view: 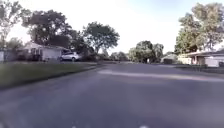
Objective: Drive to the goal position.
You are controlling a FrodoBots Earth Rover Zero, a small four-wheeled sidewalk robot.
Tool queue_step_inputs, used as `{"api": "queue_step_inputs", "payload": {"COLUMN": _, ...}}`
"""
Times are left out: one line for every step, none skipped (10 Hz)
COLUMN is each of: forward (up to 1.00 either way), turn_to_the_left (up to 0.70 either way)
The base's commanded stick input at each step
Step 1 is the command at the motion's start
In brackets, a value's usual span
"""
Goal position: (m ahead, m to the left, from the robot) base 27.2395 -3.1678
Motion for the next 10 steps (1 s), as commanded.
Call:
{"api": "queue_step_inputs", "payload": {"forward": 1.0, "turn_to_the_left": 0.0}}
{"api": "queue_step_inputs", "payload": {"forward": 1.0, "turn_to_the_left": 0.0}}
{"api": "queue_step_inputs", "payload": {"forward": 1.0, "turn_to_the_left": 0.0}}
{"api": "queue_step_inputs", "payload": {"forward": 1.0, "turn_to_the_left": 0.0}}
{"api": "queue_step_inputs", "payload": {"forward": 1.0, "turn_to_the_left": 0.0}}
{"api": "queue_step_inputs", "payload": {"forward": 1.0, "turn_to_the_left": 0.0}}
{"api": "queue_step_inputs", "payload": {"forward": 1.0, "turn_to_the_left": 0.0}}
{"api": "queue_step_inputs", "payload": {"forward": 1.0, "turn_to_the_left": 0.0}}
{"api": "queue_step_inputs", "payload": {"forward": 1.0, "turn_to_the_left": 0.0}}
{"api": "queue_step_inputs", "payload": {"forward": 1.0, "turn_to_the_left": 0.0}}
